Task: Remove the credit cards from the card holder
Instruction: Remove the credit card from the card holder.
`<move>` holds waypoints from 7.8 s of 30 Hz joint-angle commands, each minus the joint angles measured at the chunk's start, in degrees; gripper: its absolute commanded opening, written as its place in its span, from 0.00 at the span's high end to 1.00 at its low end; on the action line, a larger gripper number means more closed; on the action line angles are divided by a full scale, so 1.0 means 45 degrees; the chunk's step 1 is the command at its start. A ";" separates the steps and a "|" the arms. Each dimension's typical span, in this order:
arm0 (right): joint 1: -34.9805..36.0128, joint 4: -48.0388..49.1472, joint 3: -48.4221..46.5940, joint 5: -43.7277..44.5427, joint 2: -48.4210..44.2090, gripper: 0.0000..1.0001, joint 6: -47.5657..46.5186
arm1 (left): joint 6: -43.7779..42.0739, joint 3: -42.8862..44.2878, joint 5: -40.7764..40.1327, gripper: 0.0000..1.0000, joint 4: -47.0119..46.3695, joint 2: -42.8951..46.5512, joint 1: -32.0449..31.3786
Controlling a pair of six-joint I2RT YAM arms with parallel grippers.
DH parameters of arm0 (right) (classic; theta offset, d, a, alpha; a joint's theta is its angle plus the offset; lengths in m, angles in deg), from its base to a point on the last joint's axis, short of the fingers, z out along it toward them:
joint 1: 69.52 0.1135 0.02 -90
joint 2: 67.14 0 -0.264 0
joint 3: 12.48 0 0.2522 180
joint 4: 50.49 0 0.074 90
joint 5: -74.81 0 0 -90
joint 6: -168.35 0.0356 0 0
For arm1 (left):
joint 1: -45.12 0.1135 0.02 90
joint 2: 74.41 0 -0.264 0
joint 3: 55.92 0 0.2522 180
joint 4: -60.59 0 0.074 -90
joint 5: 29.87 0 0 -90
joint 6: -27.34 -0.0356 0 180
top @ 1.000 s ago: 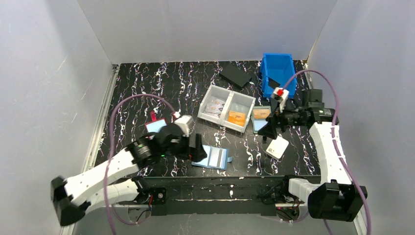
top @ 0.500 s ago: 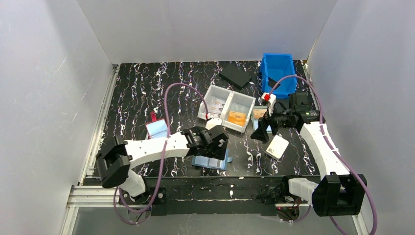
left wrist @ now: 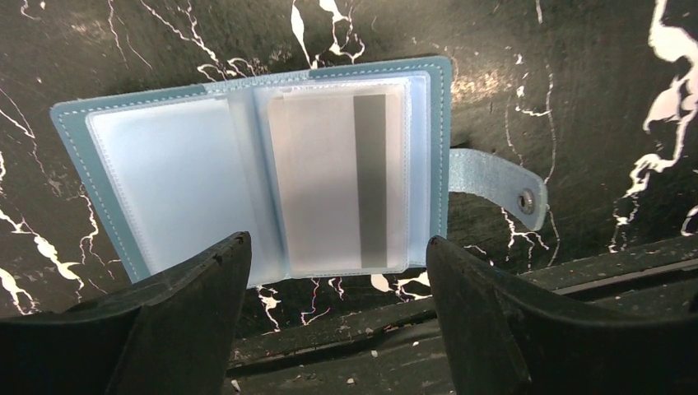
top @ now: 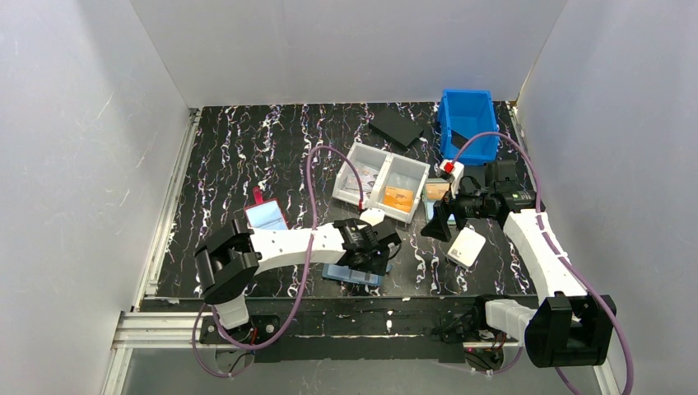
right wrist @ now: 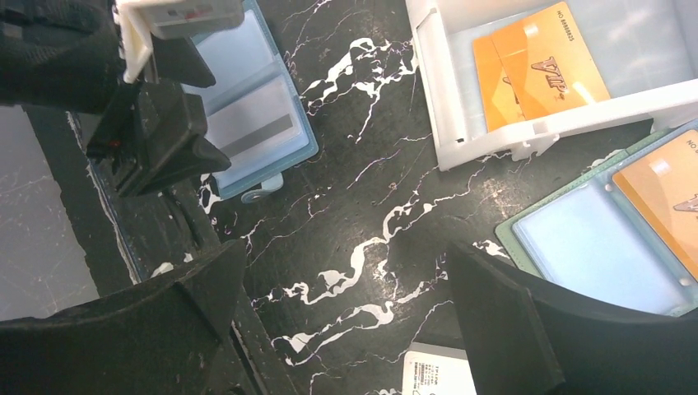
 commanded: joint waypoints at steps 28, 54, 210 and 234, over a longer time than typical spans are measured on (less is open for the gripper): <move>0.0003 0.0509 0.0300 -0.0569 -0.0268 0.00 0.0175 | 0.0428 0.0593 -0.0272 0.42 0.0485 -0.1471 -0.0161; 0.0003 0.0162 0.0027 -0.0858 -0.0139 0.00 0.0145 | -0.0627 -0.0761 0.1078 0.81 -0.0744 0.0126 0.0072; 0.4613 1.1761 0.3141 0.0113 0.4684 0.91 1.4962 | 0.1075 -0.0459 -0.2405 0.07 -0.0514 0.1596 -0.1007; 0.4612 1.2711 0.3364 -0.0371 0.4777 0.89 1.5762 | 0.3309 0.2431 -0.3560 0.43 0.2428 -0.1718 -0.1017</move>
